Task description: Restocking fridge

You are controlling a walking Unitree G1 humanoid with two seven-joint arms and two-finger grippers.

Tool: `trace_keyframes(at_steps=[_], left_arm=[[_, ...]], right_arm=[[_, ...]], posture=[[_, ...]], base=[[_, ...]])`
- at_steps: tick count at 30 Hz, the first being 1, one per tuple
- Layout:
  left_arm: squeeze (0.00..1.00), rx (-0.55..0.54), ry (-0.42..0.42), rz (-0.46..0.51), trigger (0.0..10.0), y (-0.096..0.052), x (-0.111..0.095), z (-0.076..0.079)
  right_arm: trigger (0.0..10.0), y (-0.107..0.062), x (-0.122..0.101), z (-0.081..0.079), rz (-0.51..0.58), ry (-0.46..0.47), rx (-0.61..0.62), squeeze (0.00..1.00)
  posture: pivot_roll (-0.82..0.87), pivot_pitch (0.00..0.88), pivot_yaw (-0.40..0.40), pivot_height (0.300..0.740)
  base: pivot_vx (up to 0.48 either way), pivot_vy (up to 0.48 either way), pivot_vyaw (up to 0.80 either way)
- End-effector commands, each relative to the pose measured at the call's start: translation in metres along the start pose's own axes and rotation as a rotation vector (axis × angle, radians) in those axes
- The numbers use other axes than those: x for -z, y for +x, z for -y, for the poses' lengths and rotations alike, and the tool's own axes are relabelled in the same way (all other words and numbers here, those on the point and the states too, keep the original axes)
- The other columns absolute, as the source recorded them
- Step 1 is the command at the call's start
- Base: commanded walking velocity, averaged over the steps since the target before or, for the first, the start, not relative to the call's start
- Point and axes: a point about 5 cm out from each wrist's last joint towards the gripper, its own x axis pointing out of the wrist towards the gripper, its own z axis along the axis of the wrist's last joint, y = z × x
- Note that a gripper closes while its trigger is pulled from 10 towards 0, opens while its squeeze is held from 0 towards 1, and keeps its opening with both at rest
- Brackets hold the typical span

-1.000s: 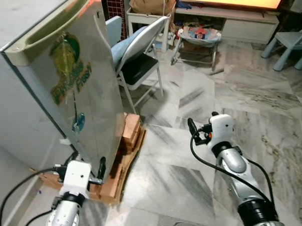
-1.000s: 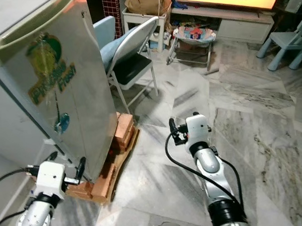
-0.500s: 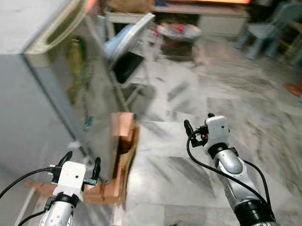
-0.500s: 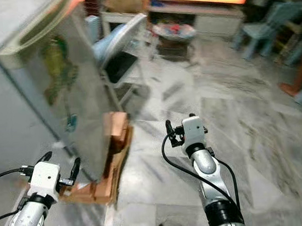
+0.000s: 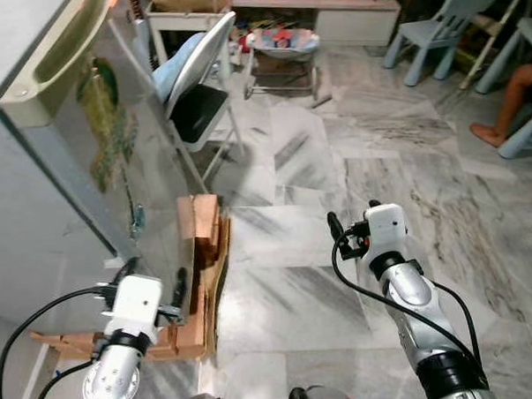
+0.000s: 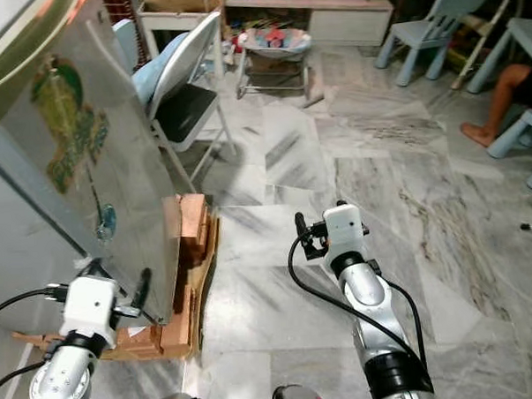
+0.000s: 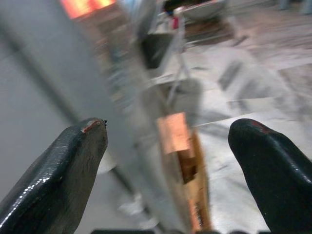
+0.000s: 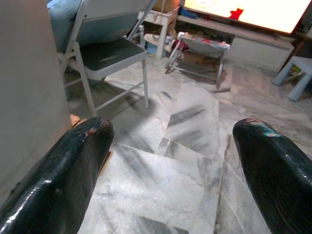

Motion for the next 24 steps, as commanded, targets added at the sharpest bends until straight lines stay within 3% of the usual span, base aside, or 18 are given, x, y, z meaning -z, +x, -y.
trace_keyframes(at_steps=[1, 7, 12, 24], left_arm=[[0.0, -0.046, -0.037, -0.033, 10.0, 0.003, 0.004, -0.007], [0.0, -0.11, -0.122, -0.027, 10.0, 0.025, -0.002, -0.027], [0.0, -0.05, -0.139, -0.006, 10.0, 0.039, -0.01, -0.022], [0.0, 0.009, -0.128, 0.017, 10.0, 0.061, -0.022, -0.021]], right_arm=[[10.0, -0.002, 0.004, 0.0, -0.029, -0.004, -0.014, 0.0], [10.0, -0.014, 0.026, -0.012, -0.175, -0.021, -0.148, 0.0], [10.0, -0.023, 0.044, -0.011, -0.332, -0.057, -0.198, 0.0], [10.0, -0.027, 0.048, -0.015, -0.403, -0.064, -0.258, 0.0]], posture=[[0.02, 0.074, -0.03, 0.74], [0.01, 0.08, -0.032, 0.74], [0.0, 0.081, -0.03, 0.74], [0.0, 0.078, -0.036, 0.74]], base=[[0.0, 0.0, 0.0], [0.0, 0.0, 0.0], [0.0, 0.0, 0.0], [0.0, 0.0, 0.0]])
